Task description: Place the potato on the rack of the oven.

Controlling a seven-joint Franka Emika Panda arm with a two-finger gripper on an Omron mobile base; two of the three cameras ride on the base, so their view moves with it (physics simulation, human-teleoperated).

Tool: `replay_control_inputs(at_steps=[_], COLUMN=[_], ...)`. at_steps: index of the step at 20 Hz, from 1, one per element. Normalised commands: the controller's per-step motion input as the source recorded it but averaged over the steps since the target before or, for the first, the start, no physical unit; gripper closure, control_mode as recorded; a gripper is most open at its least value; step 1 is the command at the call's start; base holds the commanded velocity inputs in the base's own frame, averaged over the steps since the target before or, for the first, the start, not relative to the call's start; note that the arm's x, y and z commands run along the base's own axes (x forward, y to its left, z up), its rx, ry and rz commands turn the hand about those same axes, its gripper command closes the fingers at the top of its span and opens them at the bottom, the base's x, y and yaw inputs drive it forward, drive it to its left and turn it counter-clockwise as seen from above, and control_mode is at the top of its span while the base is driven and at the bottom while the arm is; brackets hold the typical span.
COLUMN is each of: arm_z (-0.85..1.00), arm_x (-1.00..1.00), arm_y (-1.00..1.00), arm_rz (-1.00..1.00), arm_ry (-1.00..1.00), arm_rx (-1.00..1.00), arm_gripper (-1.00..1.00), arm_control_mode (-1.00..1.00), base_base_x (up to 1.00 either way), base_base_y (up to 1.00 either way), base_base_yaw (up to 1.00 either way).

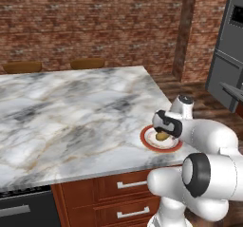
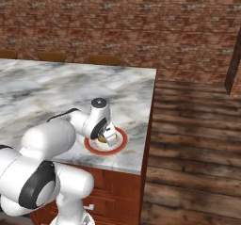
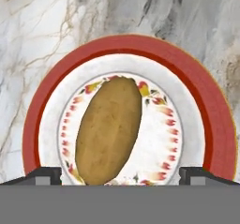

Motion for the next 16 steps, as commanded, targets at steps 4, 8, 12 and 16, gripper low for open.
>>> replay_control_inputs(at_steps=[4,8,12,16], arm_z=[-0.29,-0.26,-0.31,-0.21], arm_x=[0.1,0.12,0.09,0.11], arm_y=[0.0,0.0,0.0,0.0], arm_rz=[0.0,0.0,0.0,0.0], arm_ry=[0.01,0.02,0.05,0.01], arm_rx=[0.01,0.03,0.04,0.02], arm_gripper=[-1.0,-1.0,1.0,1.0], arm_control_mode=[-1.0,-1.0,-1.0,-1.0], base_base_x=[0.0,0.0,0.0,0.0], base_base_y=[0.0,0.0,0.0,0.0], base_base_yaw=[0.0,0.0,0.0,0.0])
